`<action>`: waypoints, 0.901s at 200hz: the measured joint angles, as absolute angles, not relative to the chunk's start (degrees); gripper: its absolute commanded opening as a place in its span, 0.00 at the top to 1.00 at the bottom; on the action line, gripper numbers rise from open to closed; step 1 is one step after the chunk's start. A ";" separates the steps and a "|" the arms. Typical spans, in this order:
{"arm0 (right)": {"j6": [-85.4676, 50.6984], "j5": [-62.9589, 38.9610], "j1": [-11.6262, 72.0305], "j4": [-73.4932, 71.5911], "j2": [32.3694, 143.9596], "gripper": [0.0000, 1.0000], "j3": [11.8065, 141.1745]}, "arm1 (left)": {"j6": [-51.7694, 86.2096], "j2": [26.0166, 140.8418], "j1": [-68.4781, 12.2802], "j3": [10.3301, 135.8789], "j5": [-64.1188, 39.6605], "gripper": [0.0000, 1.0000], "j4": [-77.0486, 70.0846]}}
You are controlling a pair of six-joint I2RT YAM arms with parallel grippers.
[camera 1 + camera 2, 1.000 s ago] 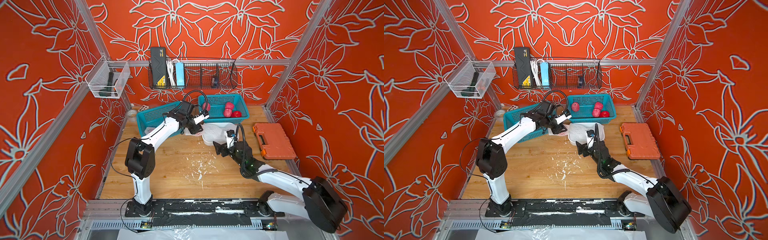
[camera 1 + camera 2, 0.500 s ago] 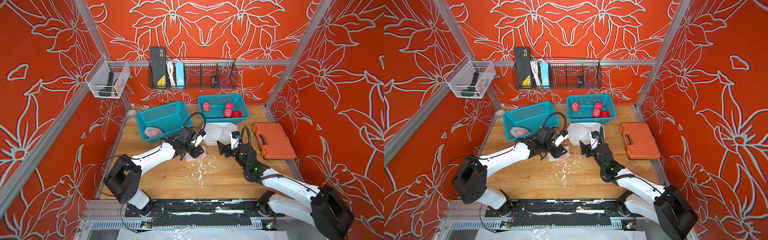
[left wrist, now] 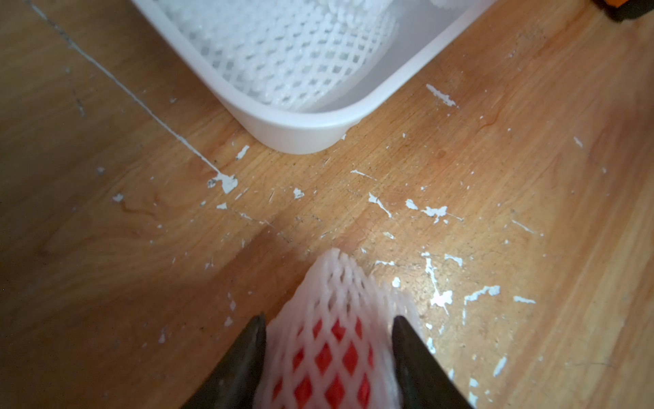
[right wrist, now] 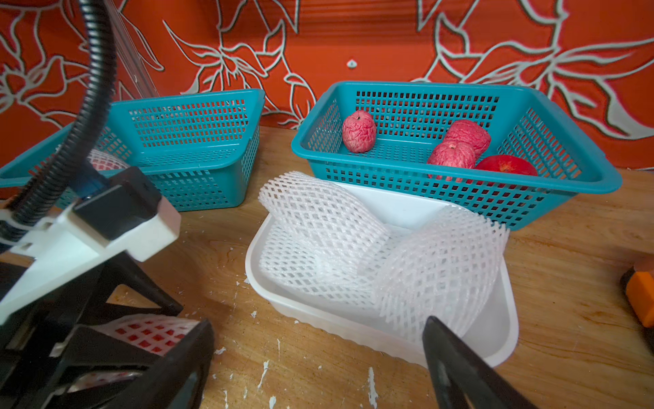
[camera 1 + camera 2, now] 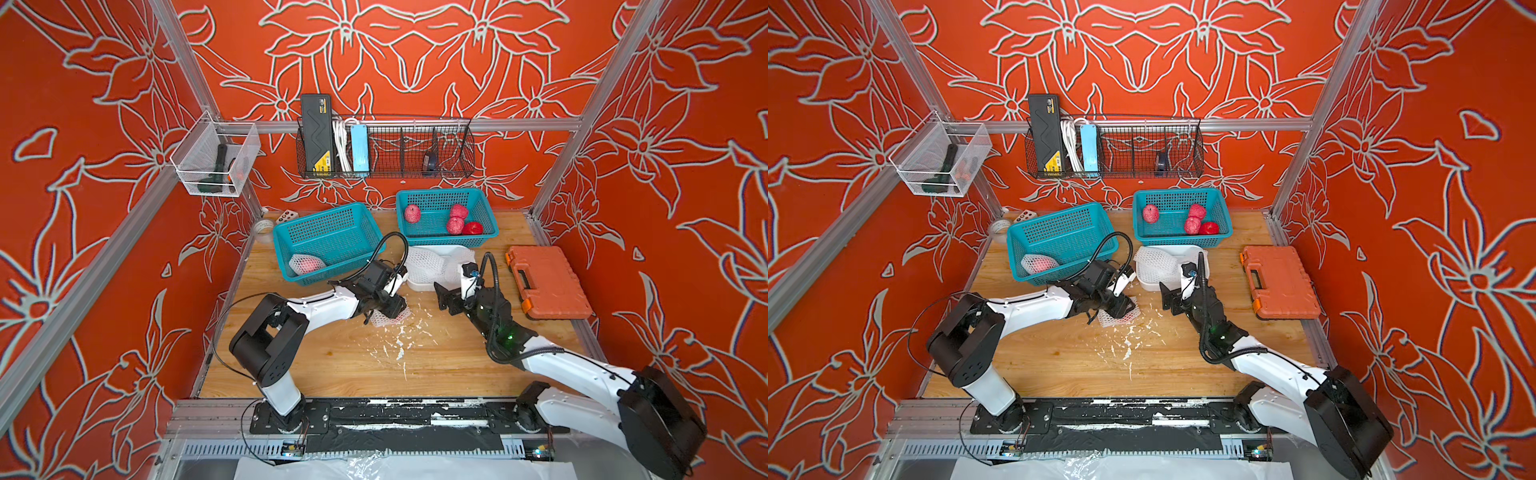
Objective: Remove foam nets from apples
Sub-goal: Place the apple at the center of the board.
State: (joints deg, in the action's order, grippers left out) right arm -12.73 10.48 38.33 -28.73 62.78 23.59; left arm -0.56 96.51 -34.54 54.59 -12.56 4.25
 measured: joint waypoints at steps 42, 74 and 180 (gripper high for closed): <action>-12.53 10.39 38.33 -28.77 62.94 0.08 23.57 | -0.01 95.02 -34.54 51.70 -12.45 0.19 -0.69; -11.42 7.77 38.30 -29.19 62.94 0.08 23.49 | 0.45 89.45 -34.54 47.94 -11.46 0.07 -3.44; 7.38 -9.65 52.23 -27.92 62.78 0.09 25.06 | 12.93 60.75 -23.05 31.59 -7.18 0.03 -14.96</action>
